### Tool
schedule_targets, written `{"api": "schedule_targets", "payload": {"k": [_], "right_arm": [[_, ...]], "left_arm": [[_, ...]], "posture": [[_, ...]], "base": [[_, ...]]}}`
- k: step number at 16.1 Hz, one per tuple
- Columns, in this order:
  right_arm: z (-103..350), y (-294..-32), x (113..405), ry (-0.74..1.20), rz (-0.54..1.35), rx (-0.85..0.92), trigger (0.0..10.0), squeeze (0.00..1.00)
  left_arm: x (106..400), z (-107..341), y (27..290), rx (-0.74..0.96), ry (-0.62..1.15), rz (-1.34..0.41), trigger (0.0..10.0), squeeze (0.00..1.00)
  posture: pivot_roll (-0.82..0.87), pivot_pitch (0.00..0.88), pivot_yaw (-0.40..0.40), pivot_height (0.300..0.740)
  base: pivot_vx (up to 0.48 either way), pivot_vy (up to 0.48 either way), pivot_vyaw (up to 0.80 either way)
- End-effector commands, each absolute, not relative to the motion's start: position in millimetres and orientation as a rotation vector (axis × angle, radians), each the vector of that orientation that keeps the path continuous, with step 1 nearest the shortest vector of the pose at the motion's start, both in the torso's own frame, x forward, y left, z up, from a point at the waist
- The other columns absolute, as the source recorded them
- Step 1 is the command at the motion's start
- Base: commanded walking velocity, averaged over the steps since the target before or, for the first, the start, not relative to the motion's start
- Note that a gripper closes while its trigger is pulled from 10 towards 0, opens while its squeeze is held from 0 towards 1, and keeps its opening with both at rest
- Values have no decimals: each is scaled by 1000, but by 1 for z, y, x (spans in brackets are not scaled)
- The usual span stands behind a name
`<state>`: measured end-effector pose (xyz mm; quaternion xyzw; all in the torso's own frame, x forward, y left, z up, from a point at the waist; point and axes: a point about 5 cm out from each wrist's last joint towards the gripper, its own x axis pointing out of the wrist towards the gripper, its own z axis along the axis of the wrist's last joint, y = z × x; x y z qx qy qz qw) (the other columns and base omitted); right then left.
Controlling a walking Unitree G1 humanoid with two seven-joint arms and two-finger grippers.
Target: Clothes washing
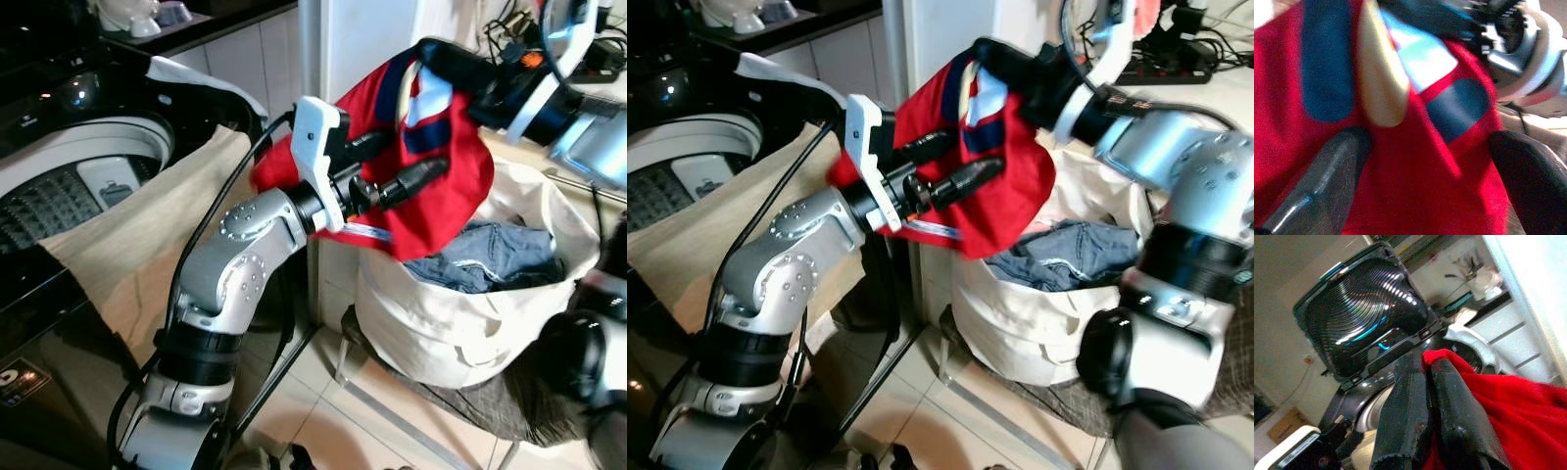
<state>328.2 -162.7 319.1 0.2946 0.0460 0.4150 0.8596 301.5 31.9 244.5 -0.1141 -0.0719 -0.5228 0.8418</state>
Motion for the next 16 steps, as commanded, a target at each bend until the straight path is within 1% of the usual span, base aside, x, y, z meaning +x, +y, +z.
{"api": "schedule_targets", "payload": {"k": [1, 2, 3, 6, 7, 8, 9, 16], "right_arm": [[326, -156, 321, 76, 907, 616, 0, 0], [326, -152, 318, 74, 925, 626, 0, 0], [327, -149, 315, 72, 934, 631, 0, 0], [328, -146, 310, 66, 931, 643, 0, 0], [328, -147, 310, 66, 927, 645, 0, 0], [328, -147, 310, 66, 919, 647, 0, 0], [328, -148, 309, 66, 913, 649, 0, 0], [319, -149, 312, 99, 868, 660, 0, 0]], "left_arm": [[299, 239, 27, -198, -117, -1115, 10000, 0], [307, 229, 26, -106, -76, -1026, 10000, 0], [317, 222, 28, -58, -39, -926, 10000, 0], [328, 230, 34, -85, -84, -814, 10000, 0], [329, 231, 36, -104, -89, -798, 9843, 0], [332, 233, 39, -133, -91, -771, 1569, 0], [333, 233, 40, -147, -93, -766, 0, 0], [336, 236, 45, -187, -110, -746, 0, 0]], "posture": [[-59, 0, 45, 740], [-59, 0, 46, 740], [-62, 0, 49, 740], [-65, 0, 52, 740], [-65, 0, 52, 740], [-67, 0, 54, 740], [-64, 0, 51, 740], [-63, 0, 52, 740]], "base": [[0, 0, 0], [0, 0, 0], [0, 0, 0], [0, 0, 0], [0, 0, 0], [0, 0, 0], [0, 0, 0], [0, 0, 0]]}}
